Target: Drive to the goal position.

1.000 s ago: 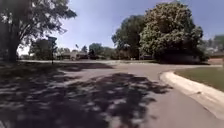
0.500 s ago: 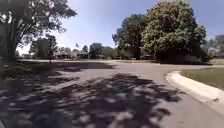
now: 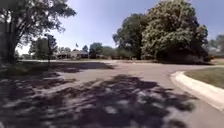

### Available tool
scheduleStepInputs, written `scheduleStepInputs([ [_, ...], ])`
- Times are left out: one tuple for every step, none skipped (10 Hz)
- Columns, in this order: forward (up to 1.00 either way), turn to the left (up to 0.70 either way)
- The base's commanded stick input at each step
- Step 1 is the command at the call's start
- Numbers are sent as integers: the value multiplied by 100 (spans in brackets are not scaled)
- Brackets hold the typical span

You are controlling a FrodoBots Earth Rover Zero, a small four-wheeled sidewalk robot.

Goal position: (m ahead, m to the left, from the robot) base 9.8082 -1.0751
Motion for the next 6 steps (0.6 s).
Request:
scheduleStepInputs([
  [70,0],
  [70,0],
  [70,0],
  [70,-14],
  [70,-29],
  [70,-5],
])
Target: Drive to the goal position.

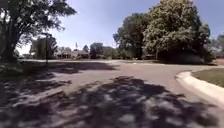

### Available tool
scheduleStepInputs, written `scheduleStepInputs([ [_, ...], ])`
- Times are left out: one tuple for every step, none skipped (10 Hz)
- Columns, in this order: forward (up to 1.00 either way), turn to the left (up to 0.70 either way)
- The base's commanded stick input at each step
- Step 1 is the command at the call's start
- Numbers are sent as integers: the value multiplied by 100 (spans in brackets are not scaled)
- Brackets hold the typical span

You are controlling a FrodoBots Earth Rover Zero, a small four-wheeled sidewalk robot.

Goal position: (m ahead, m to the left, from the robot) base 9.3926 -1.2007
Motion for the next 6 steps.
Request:
scheduleStepInputs([
  [70,0],
  [70,0],
  [70,0],
  [70,0],
  [70,0],
  [70,0],
])
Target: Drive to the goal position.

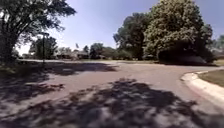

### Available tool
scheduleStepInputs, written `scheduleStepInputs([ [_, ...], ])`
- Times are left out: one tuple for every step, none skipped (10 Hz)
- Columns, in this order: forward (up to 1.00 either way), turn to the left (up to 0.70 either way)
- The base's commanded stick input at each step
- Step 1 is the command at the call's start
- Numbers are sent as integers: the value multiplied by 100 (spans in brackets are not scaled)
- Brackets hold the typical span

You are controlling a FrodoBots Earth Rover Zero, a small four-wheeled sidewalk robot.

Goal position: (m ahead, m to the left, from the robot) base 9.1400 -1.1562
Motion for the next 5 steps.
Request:
scheduleStepInputs([
  [70,0],
  [70,0],
  [70,-29],
  [70,-35],
  [70,-35],
])
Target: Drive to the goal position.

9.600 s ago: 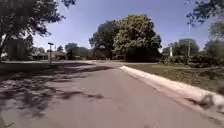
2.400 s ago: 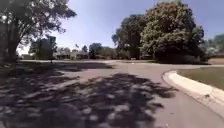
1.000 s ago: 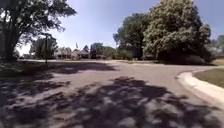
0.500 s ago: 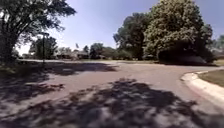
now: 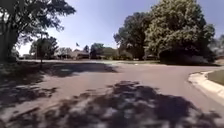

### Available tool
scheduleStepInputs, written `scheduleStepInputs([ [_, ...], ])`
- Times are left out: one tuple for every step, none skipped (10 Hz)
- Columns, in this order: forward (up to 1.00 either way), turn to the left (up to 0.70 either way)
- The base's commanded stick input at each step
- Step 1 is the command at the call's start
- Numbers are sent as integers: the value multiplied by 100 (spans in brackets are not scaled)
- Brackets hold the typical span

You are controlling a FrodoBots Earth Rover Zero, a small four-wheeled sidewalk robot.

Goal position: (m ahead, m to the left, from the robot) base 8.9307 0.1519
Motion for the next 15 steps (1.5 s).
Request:
scheduleStepInputs([
  [70,-35],
  [70,-6],
  [70,0],
  [70,0],
  [70,0],
  [70,0],
  [70,0],
  [70,0],
  [70,0],
  [70,0],
  [70,0],
  [70,0],
  [70,-3],
  [70,-26],
  [70,-35],
])
